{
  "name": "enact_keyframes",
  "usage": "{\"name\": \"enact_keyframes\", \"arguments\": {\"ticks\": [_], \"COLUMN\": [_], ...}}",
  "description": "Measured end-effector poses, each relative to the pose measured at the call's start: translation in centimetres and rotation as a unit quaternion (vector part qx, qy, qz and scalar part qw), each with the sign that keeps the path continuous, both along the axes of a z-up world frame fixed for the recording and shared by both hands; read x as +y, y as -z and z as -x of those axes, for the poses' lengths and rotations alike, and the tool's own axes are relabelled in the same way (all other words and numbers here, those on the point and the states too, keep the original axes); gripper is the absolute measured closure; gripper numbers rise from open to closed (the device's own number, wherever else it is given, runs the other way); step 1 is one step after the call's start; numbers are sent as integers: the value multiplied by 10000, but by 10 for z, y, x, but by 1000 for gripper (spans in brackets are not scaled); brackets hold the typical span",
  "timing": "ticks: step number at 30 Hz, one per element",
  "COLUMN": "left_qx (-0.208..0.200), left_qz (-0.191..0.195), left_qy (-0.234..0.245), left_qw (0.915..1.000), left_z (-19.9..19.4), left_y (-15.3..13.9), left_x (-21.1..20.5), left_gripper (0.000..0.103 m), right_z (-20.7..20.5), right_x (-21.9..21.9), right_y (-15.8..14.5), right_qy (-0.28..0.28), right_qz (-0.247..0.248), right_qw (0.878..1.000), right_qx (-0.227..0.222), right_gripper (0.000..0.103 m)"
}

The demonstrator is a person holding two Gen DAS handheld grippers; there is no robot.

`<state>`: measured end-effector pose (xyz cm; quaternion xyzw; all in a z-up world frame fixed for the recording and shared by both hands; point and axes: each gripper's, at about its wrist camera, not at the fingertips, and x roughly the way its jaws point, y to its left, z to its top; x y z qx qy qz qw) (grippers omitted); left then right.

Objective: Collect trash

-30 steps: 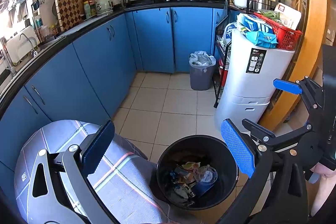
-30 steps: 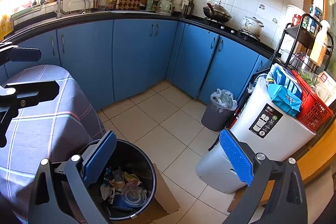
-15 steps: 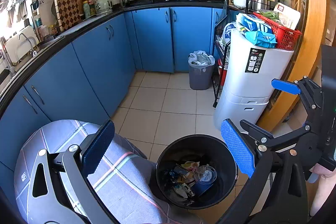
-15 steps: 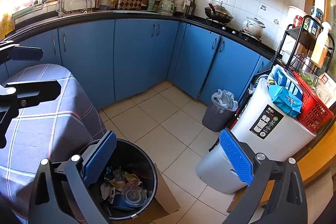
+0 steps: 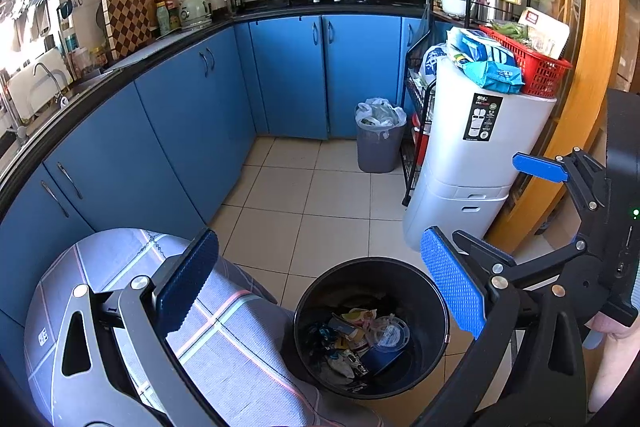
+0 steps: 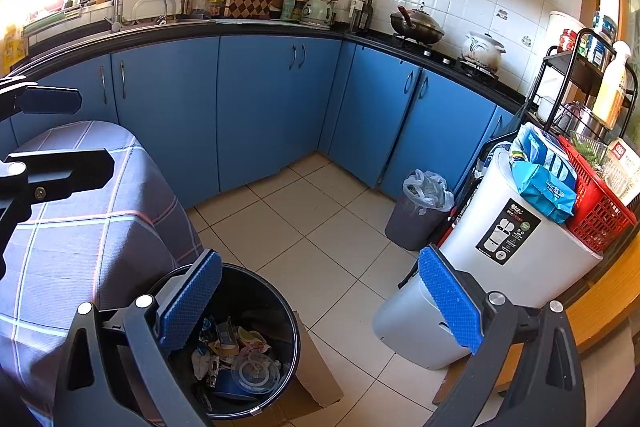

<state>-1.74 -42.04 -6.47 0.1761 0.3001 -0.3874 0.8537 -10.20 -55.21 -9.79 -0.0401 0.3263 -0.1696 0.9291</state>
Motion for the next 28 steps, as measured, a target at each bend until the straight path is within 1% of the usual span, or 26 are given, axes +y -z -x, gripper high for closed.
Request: {"name": "enact_keyframes", "arguments": {"ticks": [10,16,28], "left_qx": [136,73,89], "left_qz": [9,-61,-107], "left_qy": [36,-8,24], "left_qw": [9999,10000,9999], "left_z": [-2,-3,-3], "left_y": [0,2,3], "left_x": [2,3,4], "left_gripper": [3,3,3], "right_z": [-1,-1,-2], "right_x": [1,1,-2], "right_y": [1,3,6], "right_qy": [-4,-12,-54], "right_qz": [-35,-14,-17], "right_qw": [10000,10000,10000], "right_qx": [14,41,63], "right_gripper": [7,7,7]}}
